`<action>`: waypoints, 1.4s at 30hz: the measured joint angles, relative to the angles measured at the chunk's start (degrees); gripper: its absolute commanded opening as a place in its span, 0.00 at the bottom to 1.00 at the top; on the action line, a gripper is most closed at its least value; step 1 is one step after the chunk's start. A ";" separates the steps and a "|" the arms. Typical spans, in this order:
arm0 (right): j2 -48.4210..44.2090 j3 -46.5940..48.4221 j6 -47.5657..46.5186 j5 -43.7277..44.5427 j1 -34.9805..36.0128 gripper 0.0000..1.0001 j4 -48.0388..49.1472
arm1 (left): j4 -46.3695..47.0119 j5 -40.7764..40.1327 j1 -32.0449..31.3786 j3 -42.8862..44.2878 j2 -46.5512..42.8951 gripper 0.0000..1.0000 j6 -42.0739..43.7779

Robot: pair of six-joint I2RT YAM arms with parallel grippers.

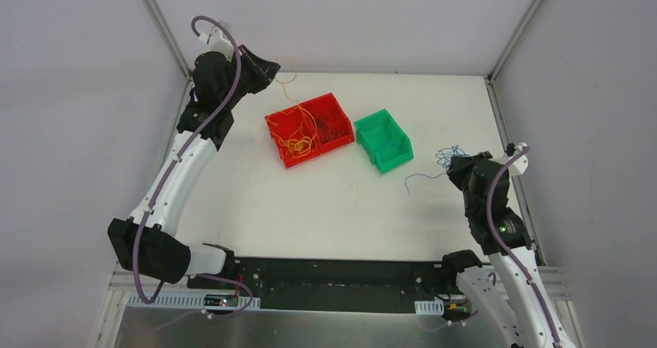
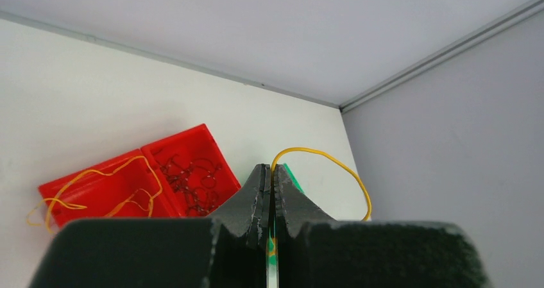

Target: Untangle the cables

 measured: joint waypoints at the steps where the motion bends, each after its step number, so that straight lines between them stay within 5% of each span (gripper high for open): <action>1: 0.00 0.00 0.00 -0.20 0.00 0.00 0.02 | -0.02 -0.61 0.00 0.07 0.00 0.00 0.72; 14: 0.00 -0.17 0.02 -0.48 0.00 0.00 0.37 | 2.73 -9.38 -0.42 -8.17 -0.11 0.00 15.17; 21: -0.13 -0.17 0.02 -0.76 0.00 0.00 0.42 | 1.68 -26.88 -11.69 -11.28 4.63 0.00 27.28; 32: -0.55 -0.17 0.02 -1.49 0.00 0.00 0.42 | -0.31 -43.01 -15.10 -12.72 13.77 0.00 24.76; 42: -0.55 -0.17 0.02 -1.81 0.00 0.00 0.42 | -14.23 -39.52 -14.60 2.45 36.79 0.00 21.57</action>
